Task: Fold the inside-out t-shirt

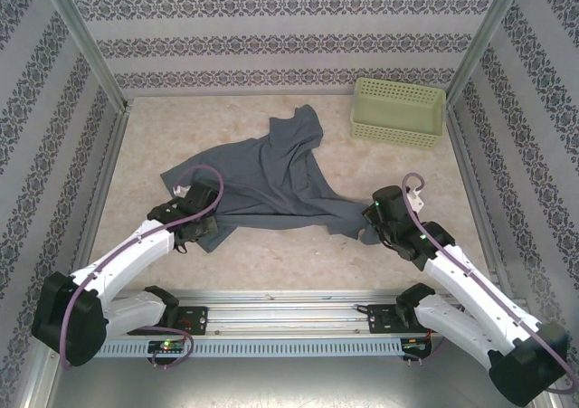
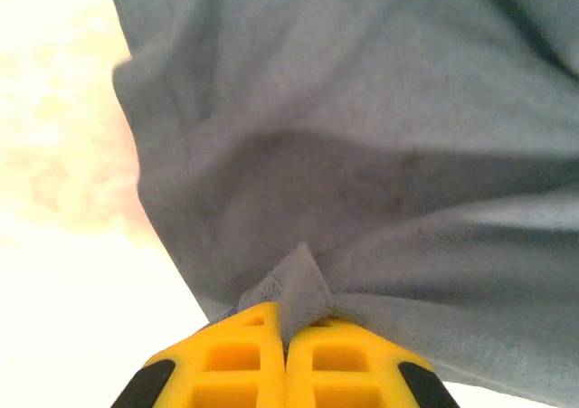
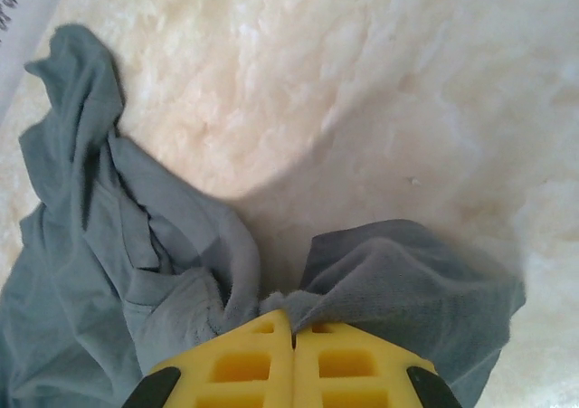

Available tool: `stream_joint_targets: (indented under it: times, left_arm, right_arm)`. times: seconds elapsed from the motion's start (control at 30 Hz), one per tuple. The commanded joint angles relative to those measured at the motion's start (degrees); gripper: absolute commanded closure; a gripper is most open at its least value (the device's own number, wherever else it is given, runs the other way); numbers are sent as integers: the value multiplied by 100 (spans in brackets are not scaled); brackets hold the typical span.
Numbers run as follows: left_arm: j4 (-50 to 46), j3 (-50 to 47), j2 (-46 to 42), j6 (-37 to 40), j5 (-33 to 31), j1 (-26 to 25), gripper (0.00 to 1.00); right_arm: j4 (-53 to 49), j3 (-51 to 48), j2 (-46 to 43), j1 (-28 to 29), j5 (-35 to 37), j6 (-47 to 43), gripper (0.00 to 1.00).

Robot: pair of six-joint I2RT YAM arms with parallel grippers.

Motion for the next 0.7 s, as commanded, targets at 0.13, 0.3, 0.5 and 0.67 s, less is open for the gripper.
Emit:
stream_joint_targets:
  times: [0.13,0.3,0.5,0.67]
  left_arm:
    - [-280,154,-63,549,508,514,100]
    - [-273,-73,-311,419,677,666,96]
    - [81,-383,-73,388,1117,982,76]
    - [186,-368,292,408,1047,1185,68]
  right_arm:
    - [123,187,610,-194,-138,-501,100]
    - [205,408,1012,-600,-488,-925,100]
    - [454,596,1506,-638,-779,-1160,100]
    - [609,788,1954,-637,-1050,-1301,100]
